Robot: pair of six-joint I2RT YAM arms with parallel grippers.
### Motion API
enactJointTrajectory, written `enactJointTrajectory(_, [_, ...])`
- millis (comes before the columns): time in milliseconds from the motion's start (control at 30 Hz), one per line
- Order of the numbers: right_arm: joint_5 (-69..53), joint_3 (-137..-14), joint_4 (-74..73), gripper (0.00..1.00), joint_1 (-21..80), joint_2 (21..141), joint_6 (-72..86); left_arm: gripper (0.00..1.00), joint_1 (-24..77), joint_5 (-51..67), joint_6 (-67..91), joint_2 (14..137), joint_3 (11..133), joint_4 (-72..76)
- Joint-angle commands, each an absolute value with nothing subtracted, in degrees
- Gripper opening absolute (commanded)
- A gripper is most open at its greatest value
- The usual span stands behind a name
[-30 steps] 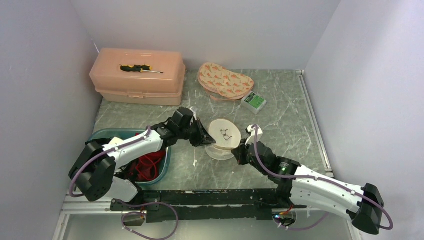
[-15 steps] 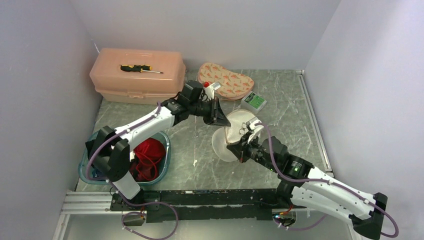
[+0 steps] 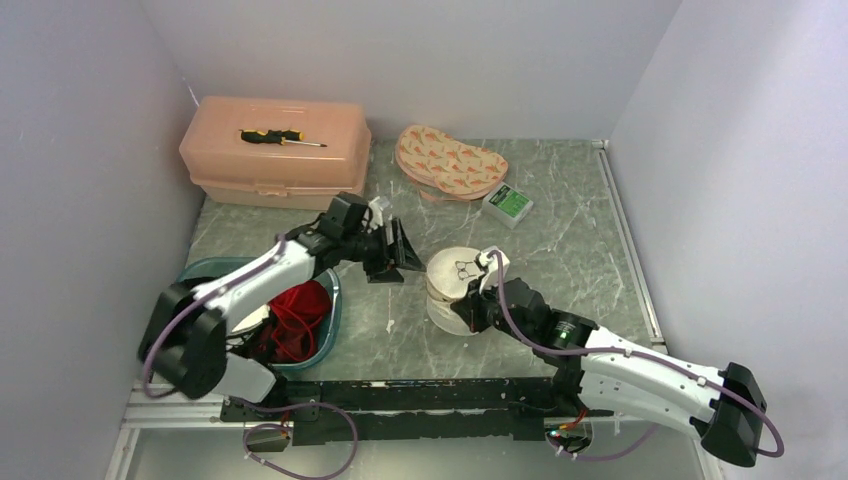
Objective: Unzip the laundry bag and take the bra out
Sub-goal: Unzip the laundry bag at the center of the board.
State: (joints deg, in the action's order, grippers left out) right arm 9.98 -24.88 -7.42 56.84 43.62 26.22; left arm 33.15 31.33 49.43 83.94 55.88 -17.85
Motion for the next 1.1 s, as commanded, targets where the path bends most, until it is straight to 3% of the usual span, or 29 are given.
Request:
enactJointTrajectory(0, [12.2,-25.2,-1.9,0.0,57.1,43.8,27.3,0.78,33.8,23.8,58.4,71.5,53.4,-19.9])
enactJointTrajectory(167, [11.6,-26.2,-1.4,0.0,57.1,45.1,27.4,0.8,36.5,21.3,72.3,65.7,46.5,-12.9])
enactJointTrajectory(300, [9.6,-26.8,-0.2,0.0,57.0,46.2,27.3,0.79,40.7,17.6,78.9,68.8,45.5,-8.1])
enactJointTrajectory(833, [4.4,-26.1,1.4,0.0,57.6,42.4,23.4,0.77,45.8,19.6,81.9,81.8,51.8,-2.5])
enactJointTrajectory(967, [4.9,-26.1,0.9,0.0,57.6,41.8,23.2,0.68,45.9,20.6,82.1,84.0,51.7,-0.5])
enactJointTrajectory(1067, [7.5,-26.1,-1.3,0.0,57.6,41.2,23.6,0.5,45.9,20.5,81.6,84.8,51.3,1.0])
